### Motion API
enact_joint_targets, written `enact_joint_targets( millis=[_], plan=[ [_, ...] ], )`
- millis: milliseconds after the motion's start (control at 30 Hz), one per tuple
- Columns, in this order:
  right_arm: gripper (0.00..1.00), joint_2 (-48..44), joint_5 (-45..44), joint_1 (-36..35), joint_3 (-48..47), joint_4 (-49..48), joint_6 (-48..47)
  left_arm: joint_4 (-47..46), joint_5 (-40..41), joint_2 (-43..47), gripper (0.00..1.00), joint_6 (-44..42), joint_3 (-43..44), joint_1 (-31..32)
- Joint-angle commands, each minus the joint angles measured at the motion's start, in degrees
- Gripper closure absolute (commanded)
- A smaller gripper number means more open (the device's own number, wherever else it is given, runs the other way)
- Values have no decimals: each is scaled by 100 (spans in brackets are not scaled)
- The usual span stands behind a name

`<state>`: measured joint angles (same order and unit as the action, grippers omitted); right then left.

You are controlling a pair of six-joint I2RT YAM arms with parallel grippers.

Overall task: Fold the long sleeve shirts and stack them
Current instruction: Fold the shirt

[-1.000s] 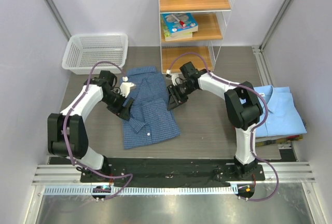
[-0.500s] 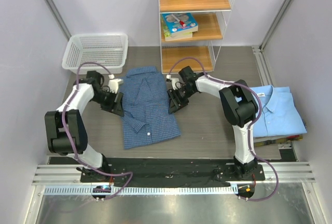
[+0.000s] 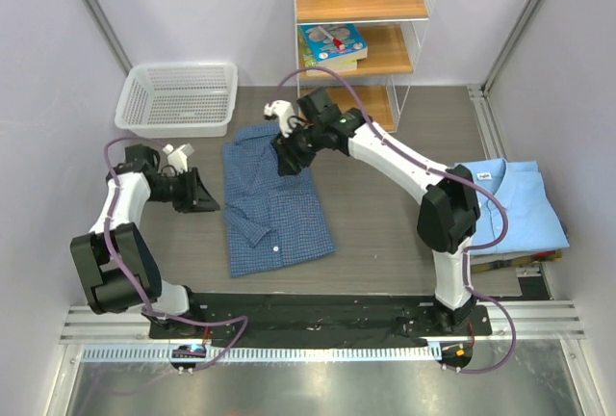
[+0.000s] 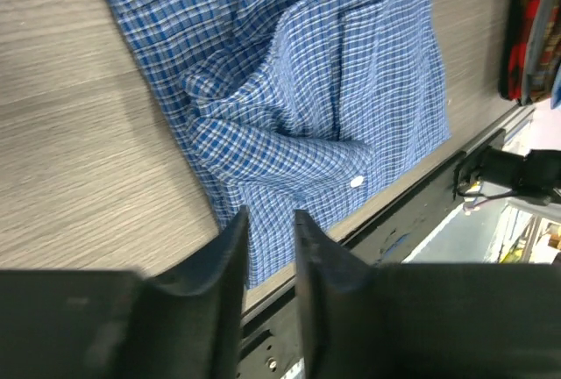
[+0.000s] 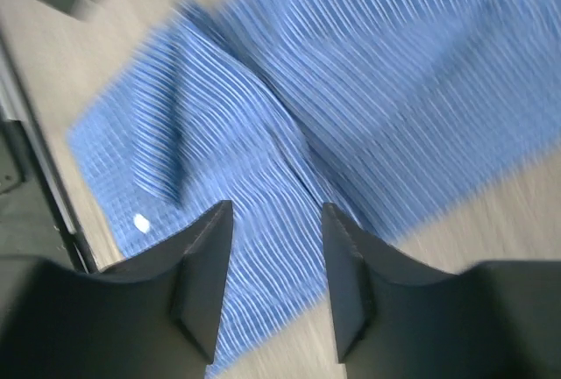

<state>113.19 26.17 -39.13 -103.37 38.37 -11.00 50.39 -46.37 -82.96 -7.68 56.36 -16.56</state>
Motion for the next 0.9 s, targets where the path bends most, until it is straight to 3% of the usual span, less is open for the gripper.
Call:
enact_joint_targets(
  millis=[0, 167, 333, 567, 767, 867],
  plan=[
    [56, 414, -7, -655, -666, 83, -209, 5, -224, 167, 79, 293, 129, -5],
    [58, 775, -130, -1157, -754, -478, 98, 505, -363, -896, 81, 356, 524, -128],
    [53, 933, 1, -1246, -895, -515, -86, 928, -855, -1477, 80, 224, 604, -164],
    [48, 1048, 116, -1517, -571, -742, 98, 622, -664, -1873, 73, 609, 508, -251],
    [63, 811, 318, -1614, -255, -1076, 432, 647, -540, -2013, 66, 733, 499, -269],
    [64, 144, 327, -1807, 772, -1787, 232, 516, -784, -2163, 61, 961, 438, -295]
  ],
)
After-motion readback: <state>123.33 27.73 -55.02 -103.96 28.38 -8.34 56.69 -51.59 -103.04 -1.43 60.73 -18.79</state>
